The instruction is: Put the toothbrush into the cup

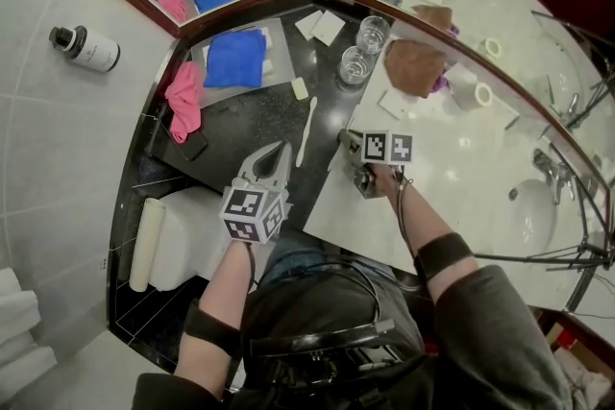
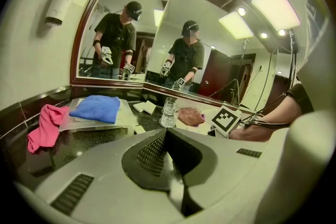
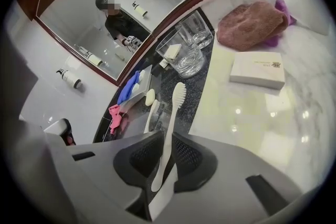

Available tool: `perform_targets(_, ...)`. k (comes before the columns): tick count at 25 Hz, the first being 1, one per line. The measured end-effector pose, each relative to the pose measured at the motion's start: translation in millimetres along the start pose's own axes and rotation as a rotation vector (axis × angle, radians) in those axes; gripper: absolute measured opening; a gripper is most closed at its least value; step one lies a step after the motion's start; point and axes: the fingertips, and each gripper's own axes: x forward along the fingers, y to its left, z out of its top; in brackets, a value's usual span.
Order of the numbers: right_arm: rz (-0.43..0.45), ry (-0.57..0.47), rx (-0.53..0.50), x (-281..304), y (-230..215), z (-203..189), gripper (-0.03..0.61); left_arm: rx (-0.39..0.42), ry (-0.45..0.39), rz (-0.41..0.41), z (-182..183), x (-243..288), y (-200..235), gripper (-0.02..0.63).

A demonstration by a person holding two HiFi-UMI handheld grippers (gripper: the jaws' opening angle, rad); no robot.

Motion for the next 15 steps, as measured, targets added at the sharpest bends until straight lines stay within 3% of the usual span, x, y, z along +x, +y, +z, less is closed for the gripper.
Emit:
perform_targets(8, -0.056, 0.055, -0.018, 5, -11, -10, 0.150, -0.013, 0.006, -0.002, -2, 2, 3, 0.000)
perform_targets(15, -0.078, 0.054, -0.032, 3, -13, -8, 0.161, -0.016, 0.008, -0.009, -3, 4, 1, 0.000)
